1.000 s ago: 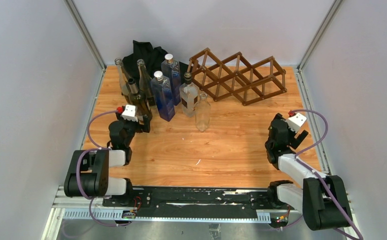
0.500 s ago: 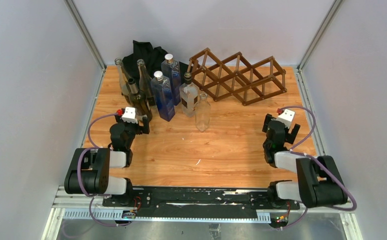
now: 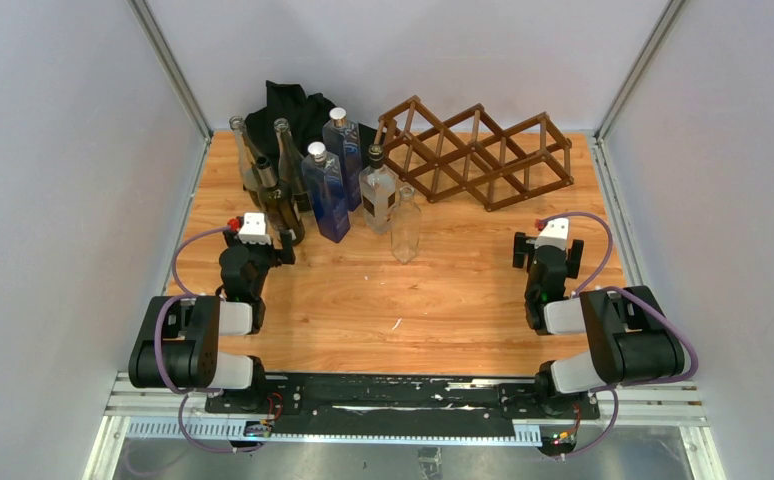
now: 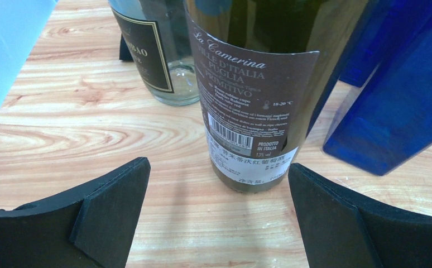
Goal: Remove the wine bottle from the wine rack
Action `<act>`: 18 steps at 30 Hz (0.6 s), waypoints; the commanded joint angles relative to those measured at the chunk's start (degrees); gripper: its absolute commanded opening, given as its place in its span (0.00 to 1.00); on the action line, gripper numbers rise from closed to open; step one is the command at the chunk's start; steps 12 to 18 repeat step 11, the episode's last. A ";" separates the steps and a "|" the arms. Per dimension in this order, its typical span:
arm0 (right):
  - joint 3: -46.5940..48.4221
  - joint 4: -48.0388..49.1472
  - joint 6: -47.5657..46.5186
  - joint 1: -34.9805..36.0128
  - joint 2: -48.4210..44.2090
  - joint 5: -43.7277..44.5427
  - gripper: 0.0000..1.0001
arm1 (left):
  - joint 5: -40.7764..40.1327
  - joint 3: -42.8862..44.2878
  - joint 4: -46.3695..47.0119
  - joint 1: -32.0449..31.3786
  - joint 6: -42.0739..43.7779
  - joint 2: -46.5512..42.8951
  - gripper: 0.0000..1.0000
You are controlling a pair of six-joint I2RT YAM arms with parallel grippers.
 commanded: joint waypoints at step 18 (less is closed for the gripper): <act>0.22 2.53 -1.27 0.54 -0.11 -0.50 1.00 | -2.69 1.79 -0.40 -0.65 0.83 0.01 1.00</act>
